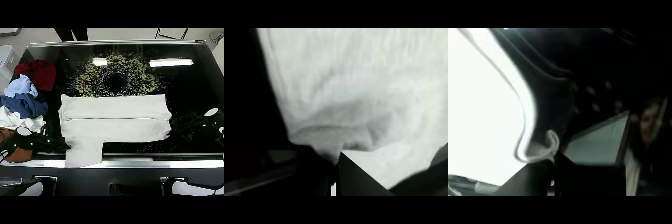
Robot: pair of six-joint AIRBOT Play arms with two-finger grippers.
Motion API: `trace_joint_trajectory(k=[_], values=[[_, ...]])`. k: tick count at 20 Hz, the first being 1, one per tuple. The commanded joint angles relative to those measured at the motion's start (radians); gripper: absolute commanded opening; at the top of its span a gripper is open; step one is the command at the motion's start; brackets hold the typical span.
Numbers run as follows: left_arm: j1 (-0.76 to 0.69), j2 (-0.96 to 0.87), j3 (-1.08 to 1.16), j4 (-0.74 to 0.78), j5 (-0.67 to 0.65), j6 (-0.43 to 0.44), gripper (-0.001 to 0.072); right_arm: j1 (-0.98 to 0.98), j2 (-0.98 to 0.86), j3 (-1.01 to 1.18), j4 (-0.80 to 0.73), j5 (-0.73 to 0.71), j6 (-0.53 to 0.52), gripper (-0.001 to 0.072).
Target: Fold the clothes and pants, and hang the long-sleeved shirts on hangers.
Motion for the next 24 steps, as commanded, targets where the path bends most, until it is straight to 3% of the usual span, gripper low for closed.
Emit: trace_joint_trajectory(k=[1,3,5,7,13,17,18,19,20,21,22,24], values=[[0.007,0.033,0.124,-0.015,-0.072,0.006,0.0025,0.0,0.015,0.12,0.039,0.078,-0.027,0.0042],[0.01,0.043,0.261,-0.014,-0.071,-0.001,0.0025,0.003,0.027,0.24,0.071,0.069,0.026,0.0041],[0.009,0.021,0.392,-0.013,0.047,-0.092,0.0025,0.037,0.025,0.346,0.073,0.006,0.074,0.0041],[-0.011,-0.052,0.533,-0.027,0.126,-0.111,0.0025,0.103,-0.003,0.42,0.073,-0.087,0.109,0.0041],[-0.098,-0.427,0.926,-0.026,0.143,-0.225,0.0025,0.206,-0.262,0.566,0.076,-0.248,0.232,0.0044],[-0.111,-0.588,0.96,-0.027,0.122,-0.286,0.003,0.206,-0.351,0.566,0.078,-0.273,0.273,0.0045],[-0.112,-0.607,0.96,-0.027,0.105,-0.285,0.0109,0.206,-0.36,0.566,0.082,-0.267,0.273,0.0093],[-0.109,-0.613,0.96,-0.026,0.092,-0.278,0.0318,0.2,-0.359,0.567,0.083,-0.262,0.268,0.0254],[-0.101,-0.608,0.962,-0.026,0.082,-0.261,0.0478,0.184,-0.354,0.575,0.089,-0.245,0.248,0.0464],[-0.089,-0.597,0.969,-0.026,0.063,-0.24,0.0524,0.159,-0.351,0.591,0.086,-0.216,0.214,0.0606],[-0.074,-0.581,0.979,-0.026,0.035,-0.214,0.0524,0.126,-0.351,0.605,0.072,-0.183,0.208,0.0682],[-0.055,-0.537,0.987,-0.026,0.014,-0.192,0.0524,0.067,-0.363,0.606,0.079,-0.128,0.2,0.0702]])
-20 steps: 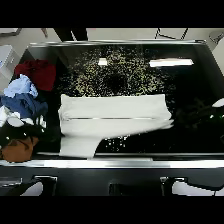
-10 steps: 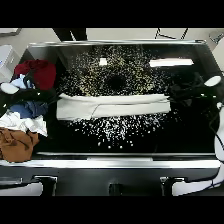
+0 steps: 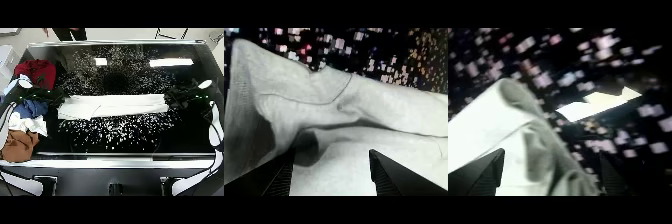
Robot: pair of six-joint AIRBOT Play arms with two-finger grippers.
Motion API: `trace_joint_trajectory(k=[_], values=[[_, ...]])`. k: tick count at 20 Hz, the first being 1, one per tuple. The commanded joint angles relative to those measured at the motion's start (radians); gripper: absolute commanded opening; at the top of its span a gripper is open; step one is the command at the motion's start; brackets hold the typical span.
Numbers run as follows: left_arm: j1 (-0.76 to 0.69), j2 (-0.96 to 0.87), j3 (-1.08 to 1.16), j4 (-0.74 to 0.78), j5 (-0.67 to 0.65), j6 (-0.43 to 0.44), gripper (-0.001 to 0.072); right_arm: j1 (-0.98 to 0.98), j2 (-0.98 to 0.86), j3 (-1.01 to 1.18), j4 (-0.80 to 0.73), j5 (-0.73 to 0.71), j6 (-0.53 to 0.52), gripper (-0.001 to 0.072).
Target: Fold the clothes and pants, and hang the long-sleeved shirts on hangers.
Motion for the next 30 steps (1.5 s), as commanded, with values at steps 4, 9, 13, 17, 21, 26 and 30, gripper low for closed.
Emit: trace_joint_trajectory(k=[4,9,13,17,21,26,30], values=[[0.009,0.115,0.018,-0.002,-0.045,0.038,0.0524,-0.055,-0.077,0.013,0.148,0.179,-0.143,0.0705],[-0.095,0.187,0.018,-0.013,-0.015,0.037,0.0517,0.02,-0.12,0.014,0.237,0.145,-0.128,0.057],[-0.235,0.169,0.017,-0.017,0.096,0.033,0.0439,0.047,-0.087,0.049,0.332,0.163,-0.196,0.0042],[-0.426,0.085,0.017,-0.017,0.282,-0.043,0.0043,0.068,0.099,0.072,0.371,0.222,-0.241,0.0042],[-0.591,-0.059,0.017,-0.106,0.327,-0.221,0.0042,0.147,0.307,0.072,0.37,0.249,-0.257,0.0043],[-0.791,-0.188,0.018,-0.525,0.495,-0.218,0.0028,0.259,0.497,0.072,0.349,0.228,-0.257,0.0044],[-0.939,-0.24,0.026,-0.781,0.726,-0.218,0.0027,0.33,0.517,0.071,0.323,0.195,-0.249,0.0044]])
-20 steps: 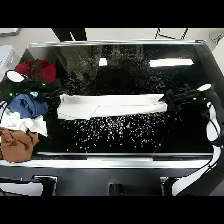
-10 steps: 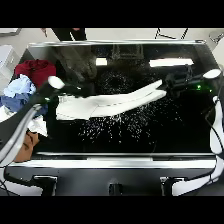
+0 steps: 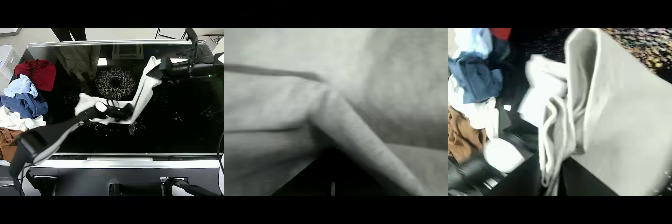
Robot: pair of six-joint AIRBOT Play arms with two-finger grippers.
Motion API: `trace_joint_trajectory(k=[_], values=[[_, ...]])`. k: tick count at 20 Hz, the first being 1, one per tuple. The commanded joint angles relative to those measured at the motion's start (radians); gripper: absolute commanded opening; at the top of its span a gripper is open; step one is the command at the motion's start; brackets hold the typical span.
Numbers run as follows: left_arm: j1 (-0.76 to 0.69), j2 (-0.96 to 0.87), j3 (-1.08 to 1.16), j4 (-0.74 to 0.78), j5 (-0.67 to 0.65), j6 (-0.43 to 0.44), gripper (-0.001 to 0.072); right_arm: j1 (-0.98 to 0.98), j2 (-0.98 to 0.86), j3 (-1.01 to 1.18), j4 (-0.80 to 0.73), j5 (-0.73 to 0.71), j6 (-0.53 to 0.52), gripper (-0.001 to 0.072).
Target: Fold the clothes and pants, and hang the long-sleeved shirts on hangers.
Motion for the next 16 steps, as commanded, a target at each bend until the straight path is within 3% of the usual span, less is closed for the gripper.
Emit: trace_joint_trajectory(k=[1,4,11,15,16], values=[[-0.107,-0.045,0.011,-0.226,0.224,-0.008,0.0026,0.071,0.023,0.001,-0.041,-0.045,0.011,0.0044],[-0.027,-0.025,0.012,-0.163,0.199,0.09,0.002,0.145,-0.027,0.001,-0.044,-0.117,0.013,0.0045],[0.483,0.32,0.012,0.654,-0.185,-0.024,0.002,0.401,-0.289,0.001,0.067,-0.345,0.013,0.0045],[0.713,0.589,0.012,0.845,-0.298,-0.023,0.0022,0.544,-0.49,0.001,0.248,-0.488,0.013,0.0046],[0.744,0.64,0.012,0.862,-0.308,-0.022,0.0022,0.571,-0.534,0.001,0.295,-0.523,0.014,0.0115]])
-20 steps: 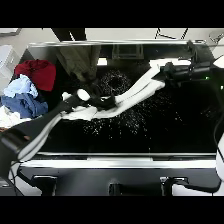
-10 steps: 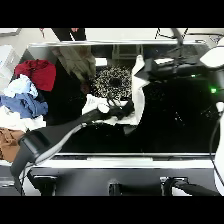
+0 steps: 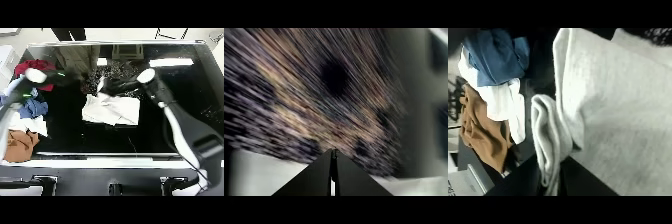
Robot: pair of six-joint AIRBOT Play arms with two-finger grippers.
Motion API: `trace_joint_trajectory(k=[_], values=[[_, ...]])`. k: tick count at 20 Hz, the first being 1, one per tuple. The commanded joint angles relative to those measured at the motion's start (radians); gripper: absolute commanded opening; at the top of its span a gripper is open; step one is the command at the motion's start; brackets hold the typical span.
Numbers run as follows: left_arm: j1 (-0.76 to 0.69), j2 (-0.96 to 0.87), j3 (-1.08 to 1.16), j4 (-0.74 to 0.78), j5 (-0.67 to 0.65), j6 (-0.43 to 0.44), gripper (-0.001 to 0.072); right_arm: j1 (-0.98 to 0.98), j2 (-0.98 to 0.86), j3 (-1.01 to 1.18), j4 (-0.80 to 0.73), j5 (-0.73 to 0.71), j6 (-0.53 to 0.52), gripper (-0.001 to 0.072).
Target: Fold the clothes and pants, and hang the long-sleeved shirts on hangers.
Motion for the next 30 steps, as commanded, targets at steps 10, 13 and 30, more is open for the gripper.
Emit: trace_joint_trajectory(k=[10,13,30], values=[[0.173,0.335,0.0,0.249,-0.19,0.074,0.0024,-0.281,-0.026,0.002,-0.104,0.155,0.034,0.069],[0.168,0.335,0.0,0.249,-0.196,0.074,0.0025,-0.476,0.005,-0.015,-0.521,0.439,0.206,0.0682],[0.081,0.334,-0.008,0.248,-0.195,0.054,0.0025,-0.447,-0.103,-0.174,0.017,0.371,-0.143,0.0045]])
